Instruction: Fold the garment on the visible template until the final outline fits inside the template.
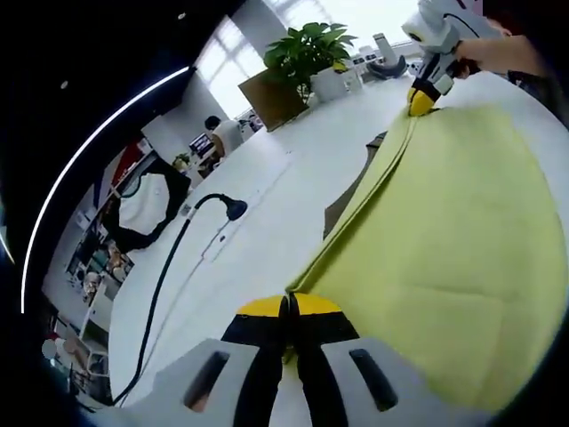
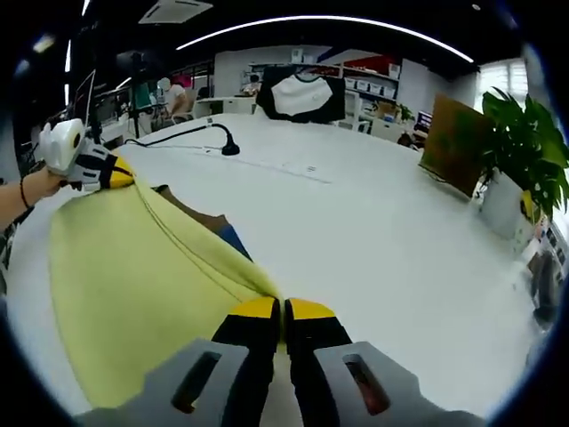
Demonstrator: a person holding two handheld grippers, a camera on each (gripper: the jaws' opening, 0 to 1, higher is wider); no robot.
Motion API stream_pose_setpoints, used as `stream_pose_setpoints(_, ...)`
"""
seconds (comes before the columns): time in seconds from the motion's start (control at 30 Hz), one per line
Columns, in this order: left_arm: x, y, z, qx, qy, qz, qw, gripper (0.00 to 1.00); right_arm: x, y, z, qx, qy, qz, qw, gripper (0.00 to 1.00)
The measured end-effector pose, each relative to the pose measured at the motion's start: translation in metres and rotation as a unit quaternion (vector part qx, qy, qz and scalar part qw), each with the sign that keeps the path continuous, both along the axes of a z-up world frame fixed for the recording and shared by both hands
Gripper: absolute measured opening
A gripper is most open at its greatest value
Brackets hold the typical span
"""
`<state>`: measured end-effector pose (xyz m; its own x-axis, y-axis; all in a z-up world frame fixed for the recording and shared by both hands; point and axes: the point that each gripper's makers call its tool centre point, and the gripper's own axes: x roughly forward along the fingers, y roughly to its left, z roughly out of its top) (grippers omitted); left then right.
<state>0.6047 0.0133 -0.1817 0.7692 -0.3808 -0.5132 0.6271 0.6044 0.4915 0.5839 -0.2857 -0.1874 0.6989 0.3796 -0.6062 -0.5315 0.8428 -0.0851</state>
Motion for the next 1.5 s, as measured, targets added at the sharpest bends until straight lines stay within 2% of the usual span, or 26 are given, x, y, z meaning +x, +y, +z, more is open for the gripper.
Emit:
stream_pose_setpoints(0.07, -0.001, 0.000, 0.003, -0.024, 0.008, 0.009, 0.9996, 0.02, 0.001, 0.000, 0.000, -0.001, -0.002, 0.006, 1.0000, 0.03)
stream_pose_setpoints(0.1, 0.000, 0.001, 0.004, -0.022, 0.008, 0.008, 0.9997, 0.02, 0.002, 0.001, 0.001, -0.006, -0.009, 0.015, 0.9998, 0.06)
stream_pose_setpoints(0.2, -0.003, 0.000, 0.001, -0.006, 0.004, -0.009, 0.9999, 0.02, 0.012, -0.002, 0.010, -0.034, -0.083, 0.044, 0.9950, 0.19)
stream_pose_setpoints(0.3, -0.002, 0.003, 0.004, -0.009, -0.004, -0.008, 0.9999, 0.07, 0.012, -0.004, 0.019, -0.032, -0.126, 0.058, 0.9899, 0.26)
stream_pose_setpoints(0.4, 0.001, 0.010, 0.007, -0.050, 0.001, 0.014, 0.9986, 0.17, 0.007, -0.001, 0.027, -0.030, -0.152, 0.096, 0.9833, 0.30)
stream_pose_setpoints(0.5, 0.000, 0.016, 0.010, -0.074, 0.007, 0.017, 0.9971, 0.18, -0.005, -0.002, 0.031, -0.068, -0.172, 0.143, 0.9722, 0.31)
stream_pose_setpoints(0.53, -0.001, 0.017, 0.009, -0.086, 0.012, 0.019, 0.9961, 0.18, -0.007, -0.003, 0.029, -0.076, -0.171, 0.146, 0.9714, 0.31)
stream_pose_setpoints(0.57, -0.001, 0.018, 0.008, -0.096, 0.018, 0.023, 0.9950, 0.18, -0.008, -0.005, 0.026, -0.076, -0.161, 0.142, 0.9737, 0.31)
stream_pose_setpoints(0.6, -0.001, 0.020, 0.008, -0.107, 0.022, 0.029, 0.9936, 0.18, -0.012, -0.009, 0.018, -0.071, -0.131, 0.134, 0.9796, 0.31)
stream_pose_setpoints(0.67, -0.001, 0.022, 0.008, -0.126, 0.027, 0.038, 0.9909, 0.18, -0.006, -0.012, 0.018, -0.036, -0.121, 0.112, 0.9857, 0.30)
stream_pose_setpoints(0.77, -0.001, 0.025, 0.010, -0.143, 0.029, 0.051, 0.9880, 0.18, 0.004, -0.016, 0.020, -0.002, -0.115, 0.088, 0.9894, 0.29)
stream_pose_setpoints(0.87, 0.001, 0.038, 0.007, -0.173, 0.047, 0.097, 0.9791, 0.18, 0.011, -0.023, 0.019, 0.011, -0.109, 0.068, 0.9916, 0.29)
stream_pose_setpoints(0.93, 0.001, 0.044, 0.006, -0.198, 0.056, 0.121, 0.9712, 0.19, 0.008, -0.020, 0.018, 0.044, -0.094, 0.050, 0.9934, 0.29)
stream_pose_setpoints(1.03, -0.001, 0.046, 0.006, -0.237, 0.074, 0.133, 0.9596, 0.21, 0.013, -0.019, 0.017, 0.073, -0.084, 0.039, 0.9930, 0.28)
stream_pose_setpoints(1.13, -0.003, 0.043, 0.004, -0.237, 0.081, 0.127, 0.9599, 0.19, 0.017, -0.017, 0.012, 0.070, -0.081, 0.042, 0.9934, 0.27)
stream_pose_setpoints(1.27, -0.003, 0.043, 0.001, -0.239, 0.089, 0.137, 0.9572, 0.11, 0.019, -0.013, 0.007, 0.072, -0.075, 0.044, 0.9936, 0.24)
stream_pose_setpoints(1.33, -0.001, 0.044, 0.002, -0.246, 0.085, 0.144, 0.9547, 0.04, 0.019, -0.011, 0.007, 0.074, -0.073, 0.044, 0.9936, 0.23)
stream_pose_setpoints(1.4, -0.001, 0.042, 0.002, -0.254, 0.088, 0.146, 0.9519, 0.03, 0.019, -0.011, 0.005, 0.064, -0.071, 0.042, 0.9945, 0.20)
stream_pose_setpoints(1.43, -0.002, 0.042, 0.002, -0.254, 0.087, 0.148, 0.9519, 0.03, 0.018, -0.010, 0.005, 0.049, -0.078, 0.050, 0.9945, 0.18)
stream_pose_setpoints(1.5, -0.001, 0.045, 0.002, -0.250, 0.079, 0.153, 0.9530, 0.03, 0.016, -0.008, 0.003, 0.033, -0.078, 0.056, 0.9948, 0.04)
